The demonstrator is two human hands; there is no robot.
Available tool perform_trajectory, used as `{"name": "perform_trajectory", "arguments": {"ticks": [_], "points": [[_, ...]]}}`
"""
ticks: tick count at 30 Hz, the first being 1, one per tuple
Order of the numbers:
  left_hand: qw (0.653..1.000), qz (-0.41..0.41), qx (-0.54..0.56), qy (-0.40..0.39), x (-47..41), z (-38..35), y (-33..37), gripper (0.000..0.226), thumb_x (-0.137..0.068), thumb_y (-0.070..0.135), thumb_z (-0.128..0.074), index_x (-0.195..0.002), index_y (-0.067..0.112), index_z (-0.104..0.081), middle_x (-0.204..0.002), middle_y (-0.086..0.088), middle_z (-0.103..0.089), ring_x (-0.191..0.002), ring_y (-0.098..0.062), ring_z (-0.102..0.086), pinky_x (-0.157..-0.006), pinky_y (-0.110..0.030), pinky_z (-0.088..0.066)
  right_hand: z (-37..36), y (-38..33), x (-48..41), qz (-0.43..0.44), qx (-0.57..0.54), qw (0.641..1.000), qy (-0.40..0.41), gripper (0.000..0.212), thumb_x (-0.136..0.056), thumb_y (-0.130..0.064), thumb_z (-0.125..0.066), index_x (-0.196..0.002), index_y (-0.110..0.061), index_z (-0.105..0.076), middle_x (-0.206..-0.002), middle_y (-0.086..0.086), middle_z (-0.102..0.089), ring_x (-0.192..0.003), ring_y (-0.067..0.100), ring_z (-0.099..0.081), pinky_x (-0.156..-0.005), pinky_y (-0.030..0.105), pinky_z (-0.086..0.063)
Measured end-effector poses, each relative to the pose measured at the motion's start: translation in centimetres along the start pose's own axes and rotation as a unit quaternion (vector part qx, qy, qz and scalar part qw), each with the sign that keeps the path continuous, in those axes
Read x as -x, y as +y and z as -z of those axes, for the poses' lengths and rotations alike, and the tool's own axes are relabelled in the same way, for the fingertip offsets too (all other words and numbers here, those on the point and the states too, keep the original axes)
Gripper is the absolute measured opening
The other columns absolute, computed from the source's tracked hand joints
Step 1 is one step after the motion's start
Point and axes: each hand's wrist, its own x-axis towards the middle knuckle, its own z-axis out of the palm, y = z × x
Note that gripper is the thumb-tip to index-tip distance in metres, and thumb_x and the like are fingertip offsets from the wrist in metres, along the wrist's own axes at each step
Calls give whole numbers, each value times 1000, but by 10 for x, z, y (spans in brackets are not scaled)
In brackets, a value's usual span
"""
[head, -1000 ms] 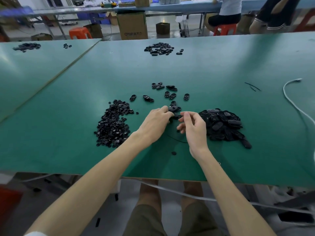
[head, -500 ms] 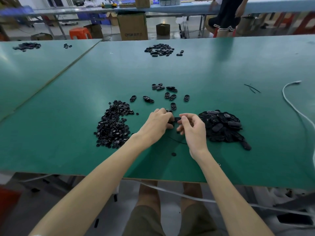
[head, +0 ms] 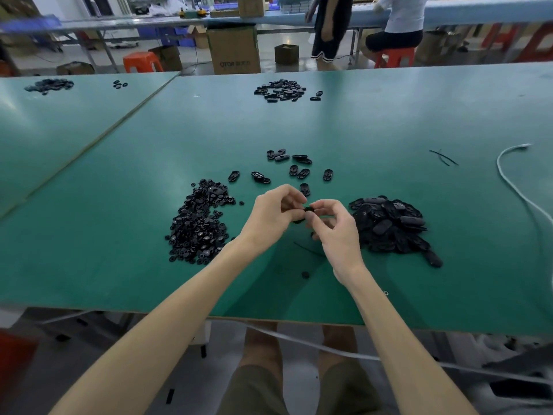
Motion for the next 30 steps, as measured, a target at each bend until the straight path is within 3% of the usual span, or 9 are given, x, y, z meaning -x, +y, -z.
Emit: {"name": "perform_trajectory", "arguments": {"ticks": [3, 6, 10, 12, 14, 18, 23, 28, 30], "points": [[1000, -10, -12, -8, 3, 6, -4, 14, -92, 4, -73, -101, 15, -73, -95, 4, -76, -91, -11, -71, -87, -21, -55, -1, 1, 0, -7, 0, 1000, -4, 11, -98, -7, -71, -97, -17, -64, -85, -5, -72, -75, 11, -69, -62, 24, -52], [994, -15, -104, 11, 0, 16, -10, 15, -95, 9, -71, -106, 18, -73, -102, 6, -71, -94, -10, -65, -89, -21, -51, -1, 3, 0, -9, -15, 1000, 24, 9, -97, -7, -71, -98, -13, -65, -80, -4, -71, -71, 10, -69, -60, 24, -52], [976, 3, -214, -35, -2, 19, -21, 21, -95, 10, -72, -116, 14, -72, -107, 1, -58, -100, -15, -54, -94, -22, -44, -1, 4, 0, -12, -17, 999, 26, 8, -97, -9, -72, -99, -13, -66, -76, -8, -73, -72, 10, -70, -61, 22, -52], [980, 14, -198, -25, 0, 18, -25, 19, -93, 9, -74, -112, 12, -73, -103, 2, -57, -96, -14, -56, -84, -8, -41, -1, 4, 0, -12, -13, 1000, 21, 7, -97, -10, -72, -99, -13, -66, -76, -8, -74, -72, 10, -70, -61, 22, -53], [983, 22, -180, -10, 0, 18, -27, 15, -92, 9, -75, -106, 12, -74, -99, 2, -58, -92, -13, -58, -77, -6, -39, -1, 4, 0, -12, -14, 1000, 23, 7, -97, -10, -72, -99, -13, -66, -76, -8, -74, -72, 10, -70, -62, 23, -53], [982, 30, -186, -15, -2, 17, -28, 12, -92, 11, -76, -102, 14, -73, -96, 1, -59, -86, -13, -58, -80, -18, -42, 0, 4, 0, -13, -10, 1000, 22, 7, -97, -10, -73, -99, -14, -66, -77, -10, -74, -72, 10, -70, -62, 23, -53], [986, 47, -157, -12, -2, 16, -30, 15, -92, 13, -76, -97, 24, -66, -97, 5, -59, -81, -10, -56, -78, -21, -44, 1, 3, 0, -19, -19, 999, 32, 8, -96, -11, -73, -98, -14, -66, -76, -8, -74, -72, 11, -70, -61, 23, -53], [989, 31, -144, 16, 1, 17, -31, 26, -90, 19, -79, -112, 21, -65, -103, 6, -63, -82, -6, -54, -80, -19, -44, 1, 2, -1, -20, -19, 999, 33, 8, -96, -10, -73, -98, -13, -66, -78, -7, -74, -72, 11, -70, -61, 23, -53], [983, 25, -175, 47, -3, 23, -30, 30, -91, 17, -77, -119, 17, -67, -107, 4, -61, -88, -9, -53, -90, -22, -46, 1, 1, -1, -22, -18, 999, 30, 8, -96, -10, -73, -98, -13, -66, -77, -8, -74, -72, 11, -70, -61, 23, -53]]}}
